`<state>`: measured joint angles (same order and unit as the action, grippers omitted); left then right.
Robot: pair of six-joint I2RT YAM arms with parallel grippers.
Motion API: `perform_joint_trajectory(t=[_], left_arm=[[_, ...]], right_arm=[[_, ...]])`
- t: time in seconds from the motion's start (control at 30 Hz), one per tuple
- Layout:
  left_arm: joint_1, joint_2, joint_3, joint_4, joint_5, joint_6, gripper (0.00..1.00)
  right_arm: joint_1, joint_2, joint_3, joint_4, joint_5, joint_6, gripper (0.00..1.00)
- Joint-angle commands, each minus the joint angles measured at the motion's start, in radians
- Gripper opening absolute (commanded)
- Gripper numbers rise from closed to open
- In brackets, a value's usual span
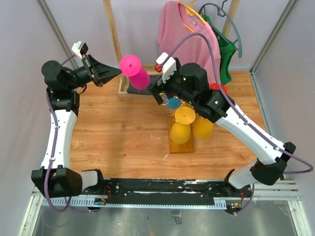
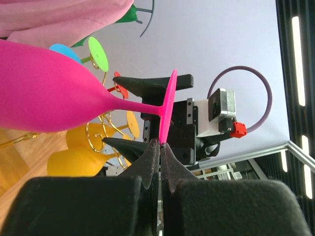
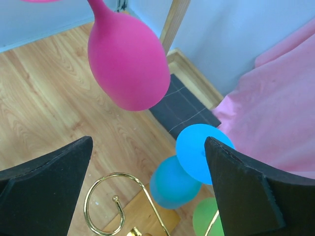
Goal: Take the wine glass off the wine glass rack
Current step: Pick up the wine glass from the wine rack, then place the wine glass at the center of the board.
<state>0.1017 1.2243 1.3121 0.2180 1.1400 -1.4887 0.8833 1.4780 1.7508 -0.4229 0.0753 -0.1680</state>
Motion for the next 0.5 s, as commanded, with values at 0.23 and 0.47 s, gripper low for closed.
perform_joint_trajectory(t=[0.23, 0.47], left_arm=[[0.003, -0.009, -0.040, 0.157, 0.016, -0.011, 0.00], [0.004, -0.002, -0.036, 0.228, -0.035, -0.091, 0.00]], right_arm=[[0.014, 0.020, 0.183, 0.042, -0.023, 0.038, 0.99], [0.014, 0.056, 0.203, 0.038, -0.063, 0.092, 0.99]])
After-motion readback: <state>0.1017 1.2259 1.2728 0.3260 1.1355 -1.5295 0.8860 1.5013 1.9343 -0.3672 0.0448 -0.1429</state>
